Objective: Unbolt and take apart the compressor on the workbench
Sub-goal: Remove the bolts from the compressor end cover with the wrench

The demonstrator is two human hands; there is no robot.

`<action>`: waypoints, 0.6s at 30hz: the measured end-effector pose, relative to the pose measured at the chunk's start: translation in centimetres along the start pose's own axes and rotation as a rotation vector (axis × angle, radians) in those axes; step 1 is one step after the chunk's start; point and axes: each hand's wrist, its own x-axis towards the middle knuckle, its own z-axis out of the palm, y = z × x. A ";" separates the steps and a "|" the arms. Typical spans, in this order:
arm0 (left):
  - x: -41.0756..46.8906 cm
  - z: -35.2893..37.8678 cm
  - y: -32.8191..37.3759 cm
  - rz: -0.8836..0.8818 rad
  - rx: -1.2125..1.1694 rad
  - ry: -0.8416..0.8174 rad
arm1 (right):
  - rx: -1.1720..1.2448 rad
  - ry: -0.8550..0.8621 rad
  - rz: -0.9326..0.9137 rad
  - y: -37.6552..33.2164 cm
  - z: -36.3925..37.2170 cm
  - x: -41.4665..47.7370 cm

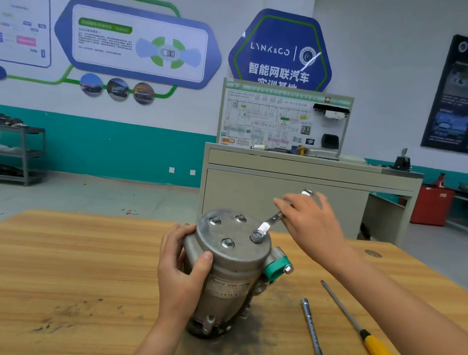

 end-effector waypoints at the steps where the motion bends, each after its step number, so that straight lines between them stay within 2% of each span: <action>1: 0.1 0.1 -0.1 -0.006 -0.002 -0.011 | 0.021 -0.062 -0.012 -0.3 0.7 1.2; 3: 0.5 0.2 -0.3 -0.026 -0.008 -0.026 | -0.006 -0.182 -0.088 -0.6 1.4 3.3; 5: 0.8 0.0 -0.4 -0.036 -0.029 -0.025 | -0.037 -0.158 -0.213 -0.8 0.9 4.4; 6: 1.1 0.0 -0.5 -0.042 -0.034 -0.024 | -0.006 -0.097 -0.206 -1.0 0.4 4.3; 8: 1.3 -0.1 -0.7 -0.057 -0.038 -0.006 | 0.048 0.019 -0.154 -1.3 -0.4 3.0; 9: 1.4 -0.2 -0.9 -0.065 -0.042 0.013 | 0.080 0.020 -0.097 -1.3 -0.5 2.0; 11: 1.5 -0.1 -1.2 -0.096 -0.041 0.050 | 0.219 0.028 0.103 -1.2 -1.1 0.4; 12: 1.5 -0.1 -1.2 -0.110 -0.052 0.063 | 0.276 -0.017 0.241 -1.0 -1.5 -0.1; 13: 1.5 0.0 -1.1 -0.118 -0.077 0.072 | 0.312 -0.047 0.303 -0.8 -1.9 -0.6; 15: 1.3 0.1 -1.1 -0.131 -0.107 0.076 | 0.341 -0.100 0.287 -0.7 -2.6 -1.6; 18: 0.8 0.3 -1.1 -0.125 -0.096 0.079 | 0.186 -0.185 0.149 -1.6 -4.0 -3.7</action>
